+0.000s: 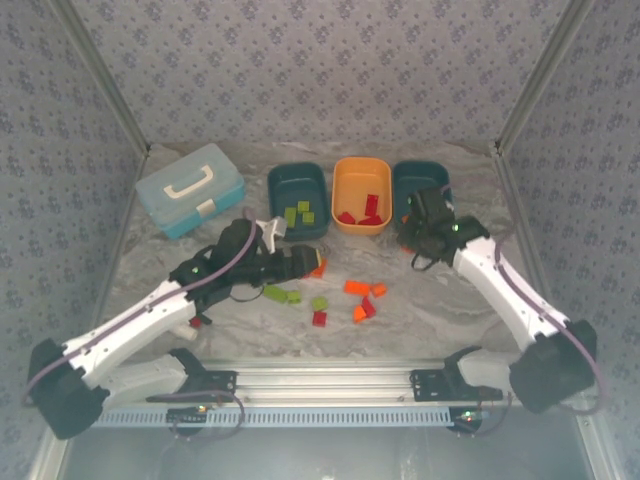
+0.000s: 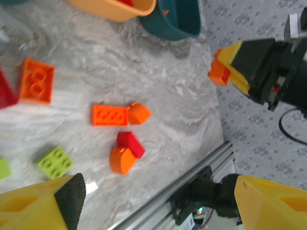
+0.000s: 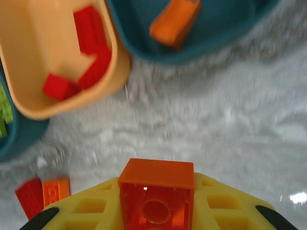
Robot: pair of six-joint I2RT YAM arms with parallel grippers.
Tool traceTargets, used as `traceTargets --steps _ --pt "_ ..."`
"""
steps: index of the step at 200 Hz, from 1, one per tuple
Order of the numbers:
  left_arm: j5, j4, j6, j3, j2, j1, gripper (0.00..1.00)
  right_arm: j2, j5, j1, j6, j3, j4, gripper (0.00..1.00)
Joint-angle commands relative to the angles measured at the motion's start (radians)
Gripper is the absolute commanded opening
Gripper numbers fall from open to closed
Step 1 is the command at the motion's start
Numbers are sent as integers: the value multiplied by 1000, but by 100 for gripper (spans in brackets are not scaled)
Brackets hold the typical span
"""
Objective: Sort the legos into containers by color
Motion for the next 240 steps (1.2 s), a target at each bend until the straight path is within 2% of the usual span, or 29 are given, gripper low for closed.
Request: traceTargets --steps 1,32,64,90,115,167,191,215,240 --pt "35 125 6 96 91 25 84 169 -32 -105 -123 124 51 26" --pt "65 173 7 163 225 80 84 440 -36 -184 -158 337 84 26" --pt "69 167 24 212 279 90 83 670 -38 -244 -200 515 63 26" --pt "67 159 30 220 296 91 83 826 -106 -256 -224 658 36 26" --pt "67 152 32 213 297 94 83 917 -105 -241 -231 729 -1 27" --pt "70 136 32 221 295 102 83 966 -135 -255 -222 726 6 31" --pt "70 135 31 222 288 102 83 955 -133 -253 -225 724 4 43" --pt "65 130 30 221 278 102 83 883 -105 -247 -228 704 11 54" --pt "51 115 32 207 258 102 83 770 -81 -237 -234 705 -13 55"
